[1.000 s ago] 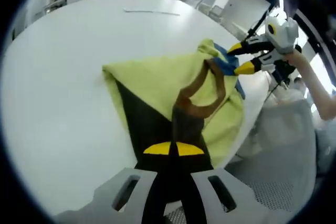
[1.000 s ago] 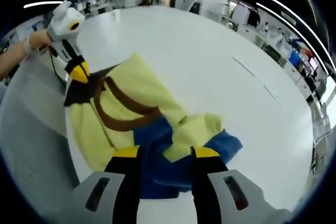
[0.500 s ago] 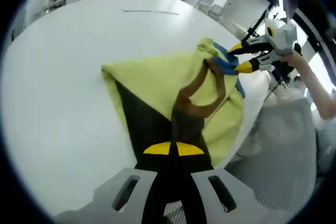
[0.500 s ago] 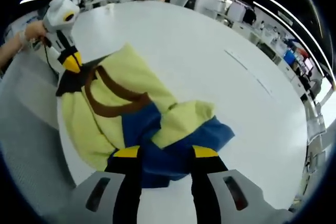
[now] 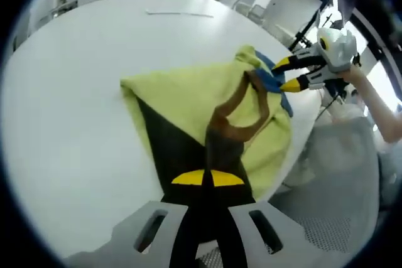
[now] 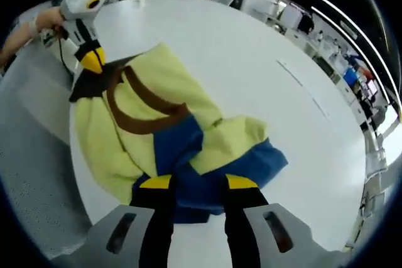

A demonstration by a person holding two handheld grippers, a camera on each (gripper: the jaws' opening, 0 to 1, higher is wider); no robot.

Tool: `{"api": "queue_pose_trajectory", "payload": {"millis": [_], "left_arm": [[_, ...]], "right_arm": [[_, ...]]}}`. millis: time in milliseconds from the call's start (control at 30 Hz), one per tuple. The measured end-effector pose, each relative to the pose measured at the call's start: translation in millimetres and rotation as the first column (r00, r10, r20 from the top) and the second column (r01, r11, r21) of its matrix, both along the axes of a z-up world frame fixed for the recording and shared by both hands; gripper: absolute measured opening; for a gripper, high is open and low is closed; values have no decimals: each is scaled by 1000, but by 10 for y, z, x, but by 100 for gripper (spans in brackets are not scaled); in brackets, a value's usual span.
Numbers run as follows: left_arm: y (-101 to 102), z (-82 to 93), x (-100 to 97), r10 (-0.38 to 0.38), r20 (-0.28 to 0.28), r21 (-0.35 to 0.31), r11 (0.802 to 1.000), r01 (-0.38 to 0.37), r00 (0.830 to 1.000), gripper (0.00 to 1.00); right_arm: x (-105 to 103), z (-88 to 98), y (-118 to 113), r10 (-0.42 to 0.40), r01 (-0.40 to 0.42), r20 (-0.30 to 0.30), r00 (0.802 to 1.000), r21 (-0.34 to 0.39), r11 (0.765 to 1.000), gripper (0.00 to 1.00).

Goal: Fold the garment on the visible template until the final outline fits inside the template.

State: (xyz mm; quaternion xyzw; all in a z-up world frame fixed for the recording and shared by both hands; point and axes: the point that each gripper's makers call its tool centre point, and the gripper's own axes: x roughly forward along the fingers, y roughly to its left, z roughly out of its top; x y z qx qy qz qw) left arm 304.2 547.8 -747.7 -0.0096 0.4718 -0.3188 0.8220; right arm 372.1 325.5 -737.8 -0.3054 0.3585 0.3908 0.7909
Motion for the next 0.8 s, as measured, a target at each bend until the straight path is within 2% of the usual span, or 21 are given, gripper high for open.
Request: {"api": "queue_pose_trajectory", "payload": {"millis": [333,800], "left_arm": [[13,0,6,2,2,-2,1000,-2,1000,0],[14,7,-5,5,2,-1,1000,-5,1000,0]], "right_arm": [[216,163,-191,-66,66,79,995,9,998,32],[321,212,-322,-110,110,110,988,4,994,34]]}}
